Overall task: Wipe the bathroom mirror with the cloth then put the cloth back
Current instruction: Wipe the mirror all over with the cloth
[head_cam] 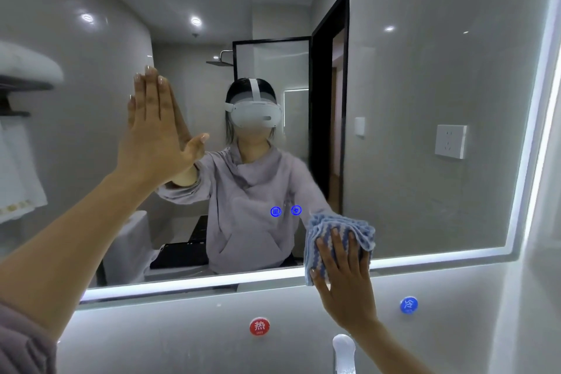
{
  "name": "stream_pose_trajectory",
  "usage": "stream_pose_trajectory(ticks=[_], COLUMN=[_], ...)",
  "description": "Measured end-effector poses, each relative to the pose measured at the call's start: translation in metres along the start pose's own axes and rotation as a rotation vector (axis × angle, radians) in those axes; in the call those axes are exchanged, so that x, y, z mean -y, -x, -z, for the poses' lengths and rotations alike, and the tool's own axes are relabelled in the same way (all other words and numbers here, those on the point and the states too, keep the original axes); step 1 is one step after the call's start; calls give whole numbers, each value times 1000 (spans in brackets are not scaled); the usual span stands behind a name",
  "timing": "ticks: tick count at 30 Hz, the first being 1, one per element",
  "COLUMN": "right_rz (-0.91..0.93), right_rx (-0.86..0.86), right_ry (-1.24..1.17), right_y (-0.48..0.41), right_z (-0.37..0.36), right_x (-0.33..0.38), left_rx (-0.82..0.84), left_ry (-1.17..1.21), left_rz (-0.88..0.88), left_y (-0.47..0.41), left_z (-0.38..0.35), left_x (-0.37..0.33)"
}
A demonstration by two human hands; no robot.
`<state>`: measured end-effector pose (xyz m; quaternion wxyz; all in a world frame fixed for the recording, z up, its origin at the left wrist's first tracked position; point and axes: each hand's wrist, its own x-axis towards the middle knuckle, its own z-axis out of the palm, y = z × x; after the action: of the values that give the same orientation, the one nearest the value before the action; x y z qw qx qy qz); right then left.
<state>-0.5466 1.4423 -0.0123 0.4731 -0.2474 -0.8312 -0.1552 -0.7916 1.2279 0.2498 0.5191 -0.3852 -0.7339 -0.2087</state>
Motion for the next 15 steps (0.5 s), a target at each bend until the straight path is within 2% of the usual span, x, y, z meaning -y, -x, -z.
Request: stream_pose_trajectory(ticks=[6, 12, 15], right_rz=[-30, -154, -145], right_rx=[17, -83, -142], right_ry=[-21, -44, -25], right_y=[-3, -49, -81], right_z=[2, 19, 35], right_x=[5, 16, 14], left_rx=[-7, -11, -20], left_ry=[21, 21, 23], left_rz=[-5, -14, -19], left_y=[0, 0, 0], left_z=[0, -1, -2], left_x=[0, 2, 2])
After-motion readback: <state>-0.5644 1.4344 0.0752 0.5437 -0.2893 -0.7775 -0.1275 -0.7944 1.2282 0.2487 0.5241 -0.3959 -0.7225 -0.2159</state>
